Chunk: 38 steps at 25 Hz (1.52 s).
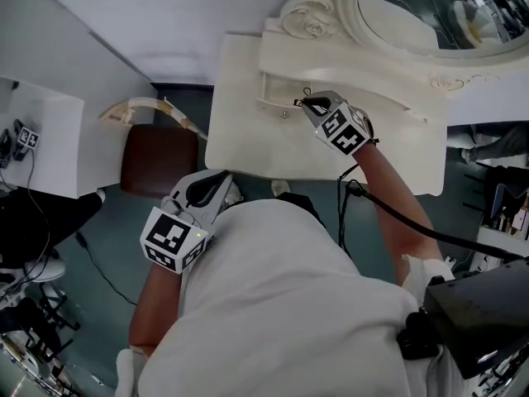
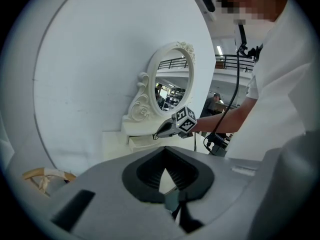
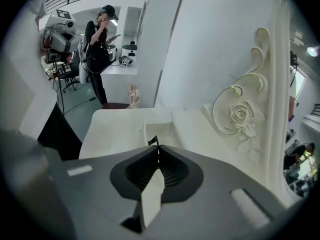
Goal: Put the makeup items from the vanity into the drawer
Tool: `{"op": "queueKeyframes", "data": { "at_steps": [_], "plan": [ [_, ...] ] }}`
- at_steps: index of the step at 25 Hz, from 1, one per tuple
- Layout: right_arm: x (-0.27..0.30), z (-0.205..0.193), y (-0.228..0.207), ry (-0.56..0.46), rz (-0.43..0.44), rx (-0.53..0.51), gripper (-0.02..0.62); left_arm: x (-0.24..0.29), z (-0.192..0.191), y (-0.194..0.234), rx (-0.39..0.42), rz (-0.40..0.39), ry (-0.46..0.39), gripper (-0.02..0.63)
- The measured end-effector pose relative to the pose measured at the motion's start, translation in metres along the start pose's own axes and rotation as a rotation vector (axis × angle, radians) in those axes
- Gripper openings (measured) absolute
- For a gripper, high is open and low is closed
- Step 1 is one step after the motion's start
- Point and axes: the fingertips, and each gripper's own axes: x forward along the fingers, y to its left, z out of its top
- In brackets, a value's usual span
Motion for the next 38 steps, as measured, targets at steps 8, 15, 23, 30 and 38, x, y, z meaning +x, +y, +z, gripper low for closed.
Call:
{"op": "queueKeyframes", "data": {
  "at_steps": [8,15,23,30,38],
  "plan": [
    [0.042,0.015,-0.004,0.056,0.034,-0.037,0.014,-0.023,-0.010,0.034,-0.030,0.018,0.000,0.003],
    [0.072,0.021,-0.006,0.106,0.060,-0.028,0.014,-0.036,-0.015,0.057,-0.054,0.019,0.001,0.003],
    [0.102,0.019,-0.003,0.157,0.113,0.005,0.014,-0.041,-0.020,0.082,-0.080,0.016,0.007,0.003],
    [0.115,0.013,0.001,0.201,0.152,0.042,0.014,-0.041,-0.022,0.091,-0.094,0.012,0.007,0.003],
    [0.122,0.011,0.001,0.228,0.165,0.045,0.015,-0.042,-0.023,0.096,-0.107,0.015,0.004,0.003]
  ]
}}
